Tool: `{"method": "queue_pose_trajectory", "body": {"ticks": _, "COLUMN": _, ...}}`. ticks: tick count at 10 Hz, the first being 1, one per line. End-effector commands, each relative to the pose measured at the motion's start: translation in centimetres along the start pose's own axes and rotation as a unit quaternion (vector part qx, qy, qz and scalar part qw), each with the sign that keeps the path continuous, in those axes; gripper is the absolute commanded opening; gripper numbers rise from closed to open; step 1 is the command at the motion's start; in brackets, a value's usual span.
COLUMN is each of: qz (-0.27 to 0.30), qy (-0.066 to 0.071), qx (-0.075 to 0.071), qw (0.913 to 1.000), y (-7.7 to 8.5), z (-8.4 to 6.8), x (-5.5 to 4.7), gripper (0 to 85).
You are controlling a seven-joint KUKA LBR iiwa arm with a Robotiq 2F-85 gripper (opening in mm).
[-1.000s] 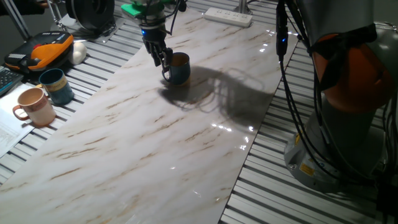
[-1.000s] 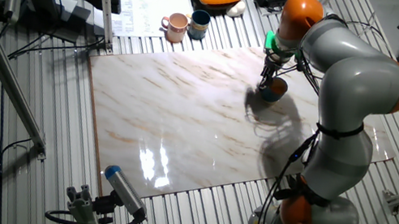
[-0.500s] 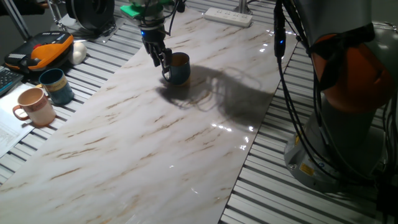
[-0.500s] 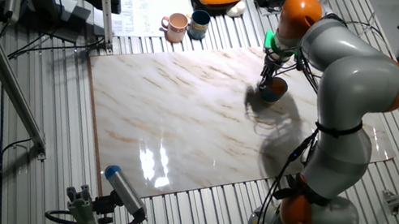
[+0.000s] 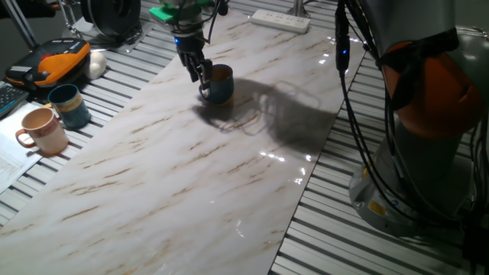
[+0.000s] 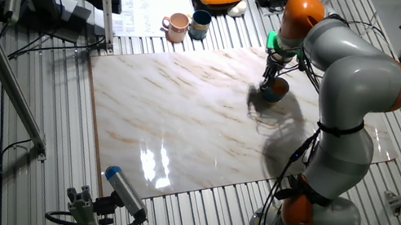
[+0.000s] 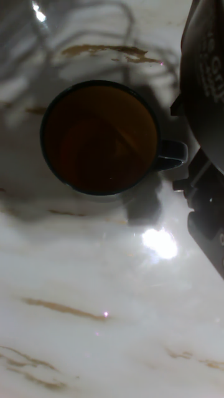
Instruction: Pick up the cup
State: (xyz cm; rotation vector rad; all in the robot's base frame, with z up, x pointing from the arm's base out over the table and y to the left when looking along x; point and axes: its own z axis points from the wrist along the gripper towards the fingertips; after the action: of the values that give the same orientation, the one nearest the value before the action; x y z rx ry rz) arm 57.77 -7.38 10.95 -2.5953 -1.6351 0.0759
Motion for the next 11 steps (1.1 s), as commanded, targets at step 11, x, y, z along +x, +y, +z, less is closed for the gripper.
{"method": "queue_pose_trajectory", "body": {"ticks": 11, "qz": 0.040, "qy": 0.033, "qx": 0.001, "qw": 0.9987, "y": 0.03, "z": 0.49, "x": -0.31, "gripper": 34.0}}
